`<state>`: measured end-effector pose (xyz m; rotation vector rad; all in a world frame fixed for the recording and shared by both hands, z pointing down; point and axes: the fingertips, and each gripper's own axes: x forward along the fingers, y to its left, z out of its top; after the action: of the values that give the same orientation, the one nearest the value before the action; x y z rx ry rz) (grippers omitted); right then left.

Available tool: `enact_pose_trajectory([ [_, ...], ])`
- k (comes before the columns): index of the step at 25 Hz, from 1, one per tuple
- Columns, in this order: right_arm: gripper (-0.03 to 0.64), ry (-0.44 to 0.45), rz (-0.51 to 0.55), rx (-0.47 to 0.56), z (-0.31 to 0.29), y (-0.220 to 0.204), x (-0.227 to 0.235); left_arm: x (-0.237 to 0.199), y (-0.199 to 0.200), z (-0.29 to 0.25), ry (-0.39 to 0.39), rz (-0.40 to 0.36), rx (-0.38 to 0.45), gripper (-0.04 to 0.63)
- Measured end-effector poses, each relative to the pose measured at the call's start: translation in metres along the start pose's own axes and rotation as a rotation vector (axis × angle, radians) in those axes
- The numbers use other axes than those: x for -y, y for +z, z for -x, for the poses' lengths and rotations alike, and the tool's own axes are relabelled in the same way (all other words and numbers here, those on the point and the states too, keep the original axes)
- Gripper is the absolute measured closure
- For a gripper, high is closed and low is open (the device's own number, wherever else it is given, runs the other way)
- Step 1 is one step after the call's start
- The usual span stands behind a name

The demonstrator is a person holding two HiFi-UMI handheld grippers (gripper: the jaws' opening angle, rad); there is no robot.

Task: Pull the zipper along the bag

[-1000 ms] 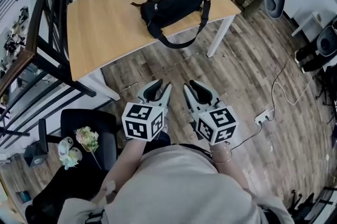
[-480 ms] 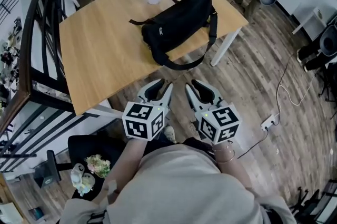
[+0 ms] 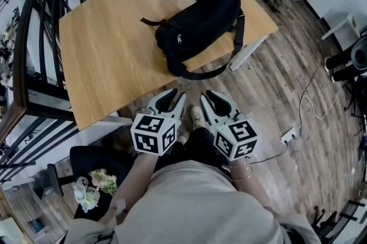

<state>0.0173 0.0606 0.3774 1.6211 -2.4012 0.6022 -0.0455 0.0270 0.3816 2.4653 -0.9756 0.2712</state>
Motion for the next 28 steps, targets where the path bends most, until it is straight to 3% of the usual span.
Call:
enact_pose_trajectory([
  [16,0.554,0.202,0.119,-0.019,-0.109,0.068,0.058,-0.061,0.066,-0.068,0.182,0.074,0.107,0.488],
  [28,0.554,0.362,0.194,-0.041,-0.150,0.099,0.083,-0.095,0.099,-0.098,0.347,0.143,0.190,0.486],
])
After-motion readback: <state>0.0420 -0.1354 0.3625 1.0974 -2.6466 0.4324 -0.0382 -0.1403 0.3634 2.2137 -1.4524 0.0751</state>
